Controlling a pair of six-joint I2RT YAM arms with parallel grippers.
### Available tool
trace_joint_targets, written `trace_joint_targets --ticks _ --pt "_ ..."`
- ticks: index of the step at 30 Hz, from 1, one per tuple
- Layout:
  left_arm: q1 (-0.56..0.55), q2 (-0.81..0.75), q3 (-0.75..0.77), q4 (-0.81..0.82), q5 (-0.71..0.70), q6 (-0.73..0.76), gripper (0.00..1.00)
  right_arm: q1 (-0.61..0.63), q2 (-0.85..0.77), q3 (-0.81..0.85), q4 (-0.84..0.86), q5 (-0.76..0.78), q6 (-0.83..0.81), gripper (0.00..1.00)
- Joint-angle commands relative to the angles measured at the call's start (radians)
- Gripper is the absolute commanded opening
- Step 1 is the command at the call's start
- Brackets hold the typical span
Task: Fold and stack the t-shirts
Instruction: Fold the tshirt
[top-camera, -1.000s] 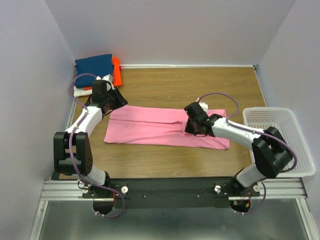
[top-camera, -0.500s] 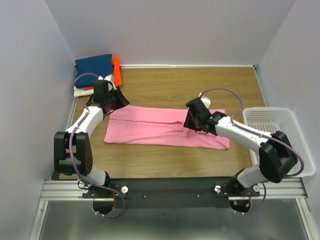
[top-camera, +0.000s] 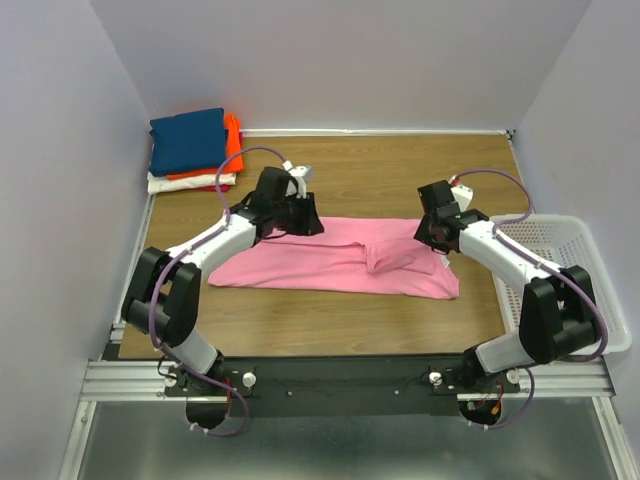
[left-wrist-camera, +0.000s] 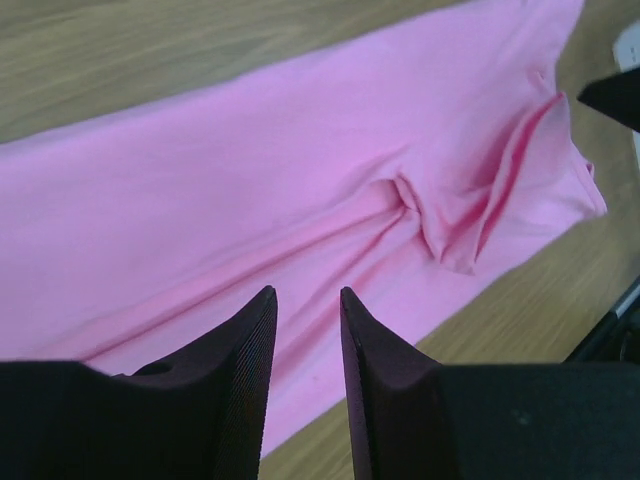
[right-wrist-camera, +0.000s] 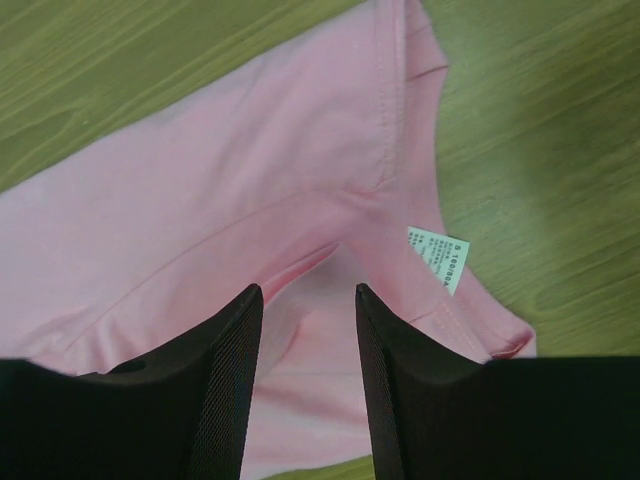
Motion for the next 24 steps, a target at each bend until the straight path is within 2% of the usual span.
trace_joint_targets --ticks 1,7,11,12,14,15,18,21,24 --pt "-0.082 0.057 0.054 -0.024 0.068 0.045 0.40 -0.019 0.052 -0.001 -0.028 0.040 -0.044 0.50" --pt "-0.207 0.120 0.108 -0.043 0.068 0.048 0.43 -0.024 0.097 -0.015 -0.001 0.035 -0.054 0.54" --pt "-0.247 0.150 0.134 -0.043 0.076 0.041 0.43 -0.024 0.101 -0.029 0.015 0.017 -0.053 0.52" --pt "-0.254 0.158 0.145 -0.044 0.077 0.041 0.43 -0.025 0.095 -0.036 0.015 0.014 -0.050 0.42" --pt "-0.273 0.166 0.157 -0.046 0.074 0.038 0.43 -0.024 0.068 -0.046 0.015 -0.001 -0.048 0.31" --pt "-0.276 0.170 0.160 -0.047 0.073 0.038 0.43 -0.025 0.056 -0.050 0.015 -0.006 -0.048 0.21" --pt "-0.293 0.192 0.176 -0.052 0.074 0.035 0.43 -0.024 0.000 -0.079 0.013 -0.051 -0.044 0.09" --pt "-0.306 0.215 0.191 -0.058 0.074 0.036 0.43 -0.024 -0.064 -0.118 0.012 -0.101 -0.027 0.04" --pt "-0.317 0.227 0.205 -0.061 0.073 0.041 0.43 -0.025 -0.116 -0.159 0.010 -0.138 -0.022 0.03"
